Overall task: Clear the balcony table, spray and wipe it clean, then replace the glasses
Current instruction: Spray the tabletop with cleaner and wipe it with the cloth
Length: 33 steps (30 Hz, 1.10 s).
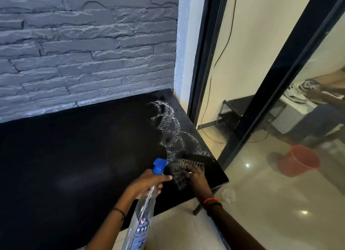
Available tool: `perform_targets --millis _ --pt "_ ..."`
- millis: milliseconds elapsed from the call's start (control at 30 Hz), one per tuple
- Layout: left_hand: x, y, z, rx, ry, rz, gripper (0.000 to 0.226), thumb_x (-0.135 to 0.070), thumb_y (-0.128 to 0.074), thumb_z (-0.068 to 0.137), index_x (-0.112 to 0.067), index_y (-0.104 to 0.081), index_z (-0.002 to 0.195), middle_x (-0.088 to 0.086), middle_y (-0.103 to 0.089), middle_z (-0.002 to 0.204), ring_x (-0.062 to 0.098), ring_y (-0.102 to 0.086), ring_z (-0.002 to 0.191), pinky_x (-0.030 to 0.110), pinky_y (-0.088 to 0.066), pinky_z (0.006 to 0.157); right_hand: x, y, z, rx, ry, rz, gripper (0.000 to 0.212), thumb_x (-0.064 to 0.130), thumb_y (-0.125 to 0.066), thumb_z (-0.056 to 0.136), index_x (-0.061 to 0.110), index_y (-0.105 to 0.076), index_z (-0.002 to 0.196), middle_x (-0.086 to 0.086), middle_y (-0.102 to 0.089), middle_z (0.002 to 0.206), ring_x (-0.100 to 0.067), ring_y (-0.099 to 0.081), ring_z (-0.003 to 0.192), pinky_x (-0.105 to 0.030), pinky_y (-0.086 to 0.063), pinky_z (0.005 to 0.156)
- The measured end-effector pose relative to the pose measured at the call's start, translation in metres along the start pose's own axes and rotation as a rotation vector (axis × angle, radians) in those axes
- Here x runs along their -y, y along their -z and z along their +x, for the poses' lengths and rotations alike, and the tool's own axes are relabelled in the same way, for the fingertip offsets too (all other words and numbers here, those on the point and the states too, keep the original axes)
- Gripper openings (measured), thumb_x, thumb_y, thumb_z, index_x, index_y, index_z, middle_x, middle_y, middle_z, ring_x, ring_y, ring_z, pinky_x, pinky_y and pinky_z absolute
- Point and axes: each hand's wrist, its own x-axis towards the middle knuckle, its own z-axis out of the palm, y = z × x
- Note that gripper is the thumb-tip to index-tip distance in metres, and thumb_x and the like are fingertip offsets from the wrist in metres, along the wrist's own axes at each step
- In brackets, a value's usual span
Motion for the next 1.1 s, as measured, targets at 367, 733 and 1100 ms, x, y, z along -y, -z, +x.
perform_targets --millis 367,733,1100 --pt "-0.020 0.025 0.000 -0.051 -0.001 -0.079 0.031 -0.026 -0.078 0.077 -0.014 -0.051 0.087 0.000 -0.047 0.051 0.013 -0.047 0.043 0.023 -0.038 0.044 -0.062 0.017 -0.080 -0.105 0.094 0.034 0.045 0.057 -0.052 0.083 0.029 -0.063 0.116 0.002 -0.050 0.132 -0.016 -0.046 0.124 -0.013 -0.039 0.100" --pt "-0.025 0.044 0.012 -0.077 0.019 -0.092 0.032 -0.026 -0.078 0.077 -0.013 -0.050 0.088 0.001 -0.048 0.054 0.013 -0.048 0.046 0.025 -0.041 0.048 -0.025 0.040 0.057 -0.006 0.012 -0.037 0.055 0.026 -0.023 0.084 0.013 -0.063 0.118 -0.007 -0.051 0.137 -0.029 -0.042 0.129 -0.044 -0.021 0.115" --pt "-0.058 0.060 0.043 -0.081 0.012 -0.110 0.038 -0.029 -0.079 0.075 -0.013 -0.051 0.096 0.001 -0.049 0.057 0.013 -0.049 0.049 0.026 -0.045 0.054 -0.018 -0.013 -0.005 0.126 0.376 -0.060 0.036 0.027 -0.040 0.080 0.030 -0.072 0.096 0.011 -0.064 0.117 -0.004 -0.039 0.121 -0.011 -0.042 0.092"
